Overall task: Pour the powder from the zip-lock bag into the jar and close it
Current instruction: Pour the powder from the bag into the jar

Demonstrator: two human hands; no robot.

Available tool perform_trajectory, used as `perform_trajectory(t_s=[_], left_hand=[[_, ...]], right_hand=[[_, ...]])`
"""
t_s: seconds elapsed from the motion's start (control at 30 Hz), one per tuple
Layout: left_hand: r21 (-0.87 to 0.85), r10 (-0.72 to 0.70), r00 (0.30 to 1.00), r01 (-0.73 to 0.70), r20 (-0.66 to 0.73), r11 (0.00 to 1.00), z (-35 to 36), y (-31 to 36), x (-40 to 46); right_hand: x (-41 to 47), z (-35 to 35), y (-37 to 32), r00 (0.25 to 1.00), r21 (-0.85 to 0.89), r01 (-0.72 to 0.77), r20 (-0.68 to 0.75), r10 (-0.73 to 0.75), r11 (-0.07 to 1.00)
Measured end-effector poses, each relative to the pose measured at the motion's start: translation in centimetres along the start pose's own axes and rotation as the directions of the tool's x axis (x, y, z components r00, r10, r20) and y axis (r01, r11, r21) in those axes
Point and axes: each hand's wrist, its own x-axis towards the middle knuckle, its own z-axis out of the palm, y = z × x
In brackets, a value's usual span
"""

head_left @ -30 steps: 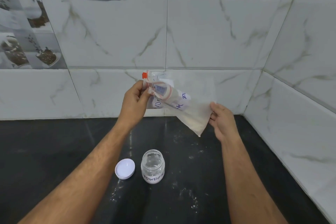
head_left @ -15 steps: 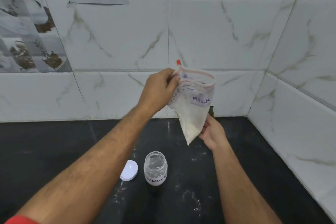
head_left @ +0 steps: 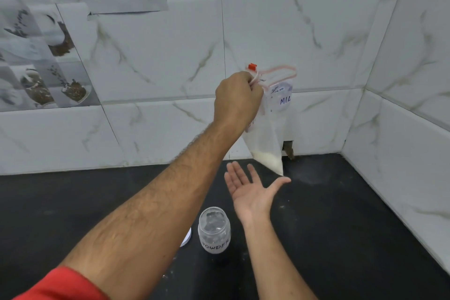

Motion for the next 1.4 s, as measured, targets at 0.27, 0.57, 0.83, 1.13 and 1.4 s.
perform_trajectory(t_s=[0.27, 0.57, 0.83, 1.13, 1.4], left_hand=[[-0.262, -0.055, 0.993, 0.081, 0.106, 0.962, -1.8, -4.2, -1.5], [-0.225, -0.282, 0.903, 0.363, 0.326, 0.904, -2.7, -15.6, -6.7], [-0.292, -0.354, 0.798, 0.531, 0.488, 0.795, -0.9, -18.8, -10.6], [-0.248, -0.411, 0.769, 0.575, 0.491, 0.780, 0.4, -22.0, -14.7], [-0.297, -0.473, 0.727, 0.655, 0.498, 0.695, 1.9, -23.5, -16.8]], right_hand=[[2.3, 3.1, -5.0, 0.983, 0.056, 0.178, 0.026, -0.179, 0.983], [2.7, 1.5, -8.1, 0.971, -0.277, 0.237, 0.025, -0.239, 0.931], [2.4, 1.3, -8.8, 0.961, -0.558, 0.257, 0.062, -0.269, 0.789], [1.3, 0.6, -8.9, 0.954, -0.722, 0.258, 0.087, -0.286, 0.642], [0.2, 1.1, -8.1, 0.952, -0.781, 0.275, 0.138, -0.275, 0.561]])
